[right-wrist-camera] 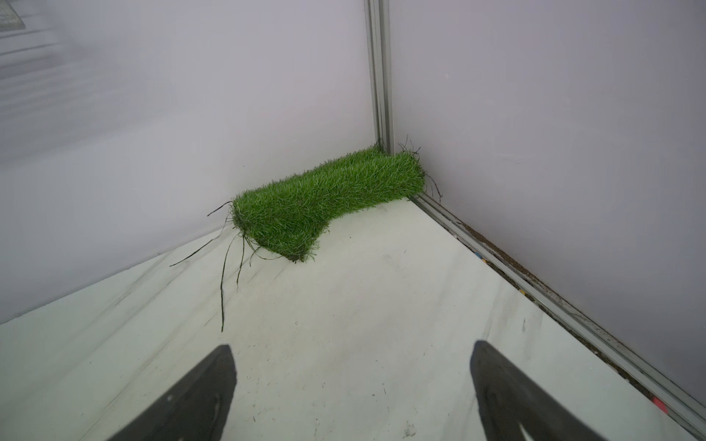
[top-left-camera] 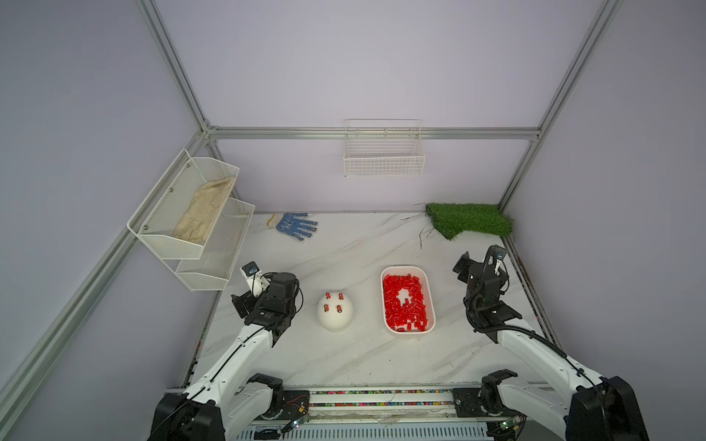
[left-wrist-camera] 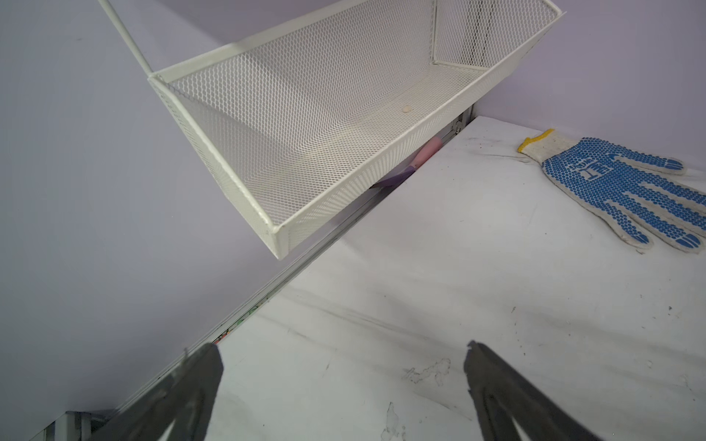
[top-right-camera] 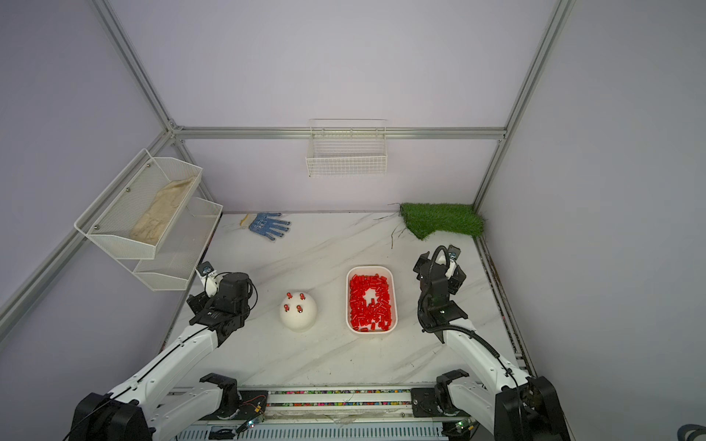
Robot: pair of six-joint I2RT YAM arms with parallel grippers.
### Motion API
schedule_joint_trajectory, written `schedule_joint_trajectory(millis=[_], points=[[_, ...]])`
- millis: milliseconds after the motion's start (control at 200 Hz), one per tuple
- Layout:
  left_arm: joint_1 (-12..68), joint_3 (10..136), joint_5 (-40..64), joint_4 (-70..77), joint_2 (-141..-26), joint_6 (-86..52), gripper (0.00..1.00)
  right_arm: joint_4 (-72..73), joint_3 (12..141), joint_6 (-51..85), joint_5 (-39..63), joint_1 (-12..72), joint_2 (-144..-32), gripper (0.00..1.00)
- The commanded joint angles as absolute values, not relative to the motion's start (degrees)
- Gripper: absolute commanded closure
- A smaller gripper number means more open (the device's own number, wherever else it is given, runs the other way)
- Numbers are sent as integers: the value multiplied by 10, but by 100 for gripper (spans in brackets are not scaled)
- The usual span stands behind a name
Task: Cover the protruding screws with screw protection sleeves
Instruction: Reset both arms
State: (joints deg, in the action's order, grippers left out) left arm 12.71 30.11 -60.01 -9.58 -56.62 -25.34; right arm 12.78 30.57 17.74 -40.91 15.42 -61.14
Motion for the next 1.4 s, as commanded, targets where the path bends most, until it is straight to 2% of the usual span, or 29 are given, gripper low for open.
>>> schedule_joint_trajectory(millis=[0, 355, 490, 745, 955, 1095, 1180, 1395], points=[[117, 272, -599, -7, -542, -210, 0, 185, 296, 152, -418, 149, -627, 3], [90, 244, -564, 60, -534, -161, 0, 242, 287, 144, -408, 139, -669, 3], [80, 224, -526, 127, -549, -145, 0, 251, 289, 141, -398, 135, -683, 3], [67, 200, -444, 355, -694, -61, 0, 353, 268, 91, -359, 129, -726, 3], [63, 220, -378, 446, -797, -40, 0, 495, 247, 39, -333, 115, -821, 3], [58, 208, -352, 570, -877, -15, 0, 558, 249, 37, -317, 98, -886, 3], [58, 221, -317, 519, -869, -19, 0, 593, 246, 40, -289, 87, -910, 3], [46, 226, -272, 524, -882, -12, 0, 680, 243, 34, -228, 59, -997, 3]])
